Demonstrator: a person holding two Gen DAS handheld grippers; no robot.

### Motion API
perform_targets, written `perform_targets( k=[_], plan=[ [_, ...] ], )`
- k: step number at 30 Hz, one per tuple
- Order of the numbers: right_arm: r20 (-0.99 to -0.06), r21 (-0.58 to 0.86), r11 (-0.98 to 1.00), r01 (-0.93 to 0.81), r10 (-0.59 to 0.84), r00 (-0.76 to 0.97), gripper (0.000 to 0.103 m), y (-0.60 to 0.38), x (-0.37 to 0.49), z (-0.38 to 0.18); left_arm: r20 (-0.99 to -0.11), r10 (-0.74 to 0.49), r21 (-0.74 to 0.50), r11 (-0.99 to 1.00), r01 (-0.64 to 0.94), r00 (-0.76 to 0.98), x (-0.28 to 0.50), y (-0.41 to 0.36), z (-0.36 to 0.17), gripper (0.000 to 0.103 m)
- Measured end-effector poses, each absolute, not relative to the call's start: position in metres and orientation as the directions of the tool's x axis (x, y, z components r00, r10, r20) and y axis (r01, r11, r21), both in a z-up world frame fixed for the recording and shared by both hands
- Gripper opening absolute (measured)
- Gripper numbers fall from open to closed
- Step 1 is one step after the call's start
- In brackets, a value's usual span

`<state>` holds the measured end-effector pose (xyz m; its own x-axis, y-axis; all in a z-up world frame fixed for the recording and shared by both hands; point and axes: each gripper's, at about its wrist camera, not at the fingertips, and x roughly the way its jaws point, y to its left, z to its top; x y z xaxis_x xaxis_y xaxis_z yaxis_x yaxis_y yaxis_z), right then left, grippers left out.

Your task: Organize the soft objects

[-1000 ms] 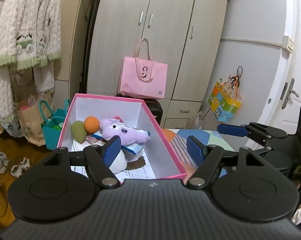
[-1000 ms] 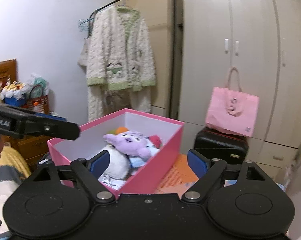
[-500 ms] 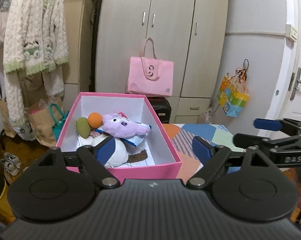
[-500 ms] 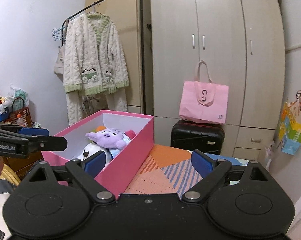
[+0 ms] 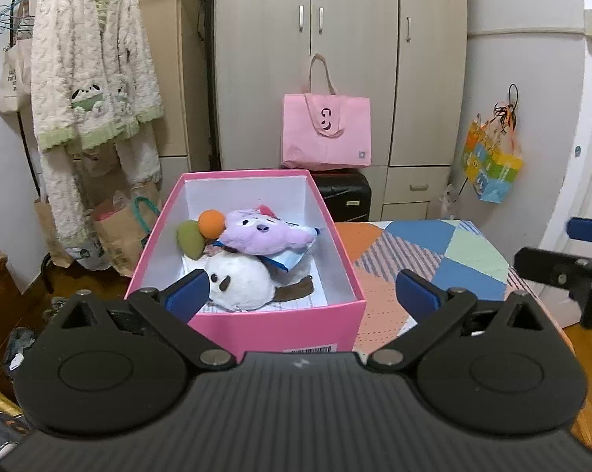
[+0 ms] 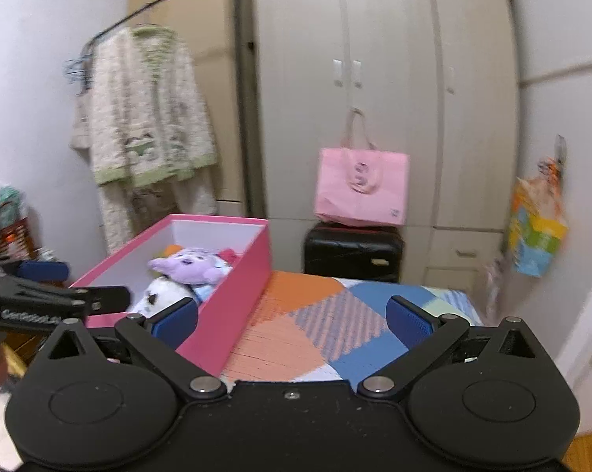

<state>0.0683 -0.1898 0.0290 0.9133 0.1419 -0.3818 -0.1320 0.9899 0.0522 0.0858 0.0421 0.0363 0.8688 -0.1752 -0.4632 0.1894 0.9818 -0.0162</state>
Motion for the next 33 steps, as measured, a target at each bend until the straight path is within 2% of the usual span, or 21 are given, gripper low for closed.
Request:
perform_targets(
  k=[4,8,11,18,22,33],
  plan=[
    [-0.392,0.052,0.996,-0.070,0.085,0.916,0.103,-0.193,0.060,0.030,-0.445,-0.162,-0.026,0.985,0.169,0.881,0.080,0.043,0.038,0.103],
    [-0.391,0.149,0.985,-0.091,0.143,0.909,0.103,-0.204,0.051,0.029,-0.443,-0.160,0.029,0.981,0.192,0.882,0.077,0.035,0.035,0.103],
    [-0.380,0.192,0.977,-0.092,0.161,0.911,0.103,-0.211,0.045,0.026,-0.447,-0.145,0.015,0.985,0.169,0.883,0.076,0.033,0.030,0.103],
    [-0.362,0.120,0.991,-0.056,0.097,0.927,0.103,-0.208,0.039,0.022,-0.439,-0.087,0.016,0.994,0.105,0.894,0.073,0.031,0.021,0.103],
    [-0.358,0.056,0.997,-0.046,0.063,0.932,0.103,-0.198,0.038,0.019,-0.450,-0.095,0.015,0.993,0.114,0.888,0.073,0.028,0.016,0.103],
    [-0.368,0.036,0.999,0.004,0.009,0.930,0.103,-0.200,0.046,0.011,-0.442,-0.096,0.033,0.992,0.123,0.892,0.065,0.019,0.011,0.103]
  ],
)
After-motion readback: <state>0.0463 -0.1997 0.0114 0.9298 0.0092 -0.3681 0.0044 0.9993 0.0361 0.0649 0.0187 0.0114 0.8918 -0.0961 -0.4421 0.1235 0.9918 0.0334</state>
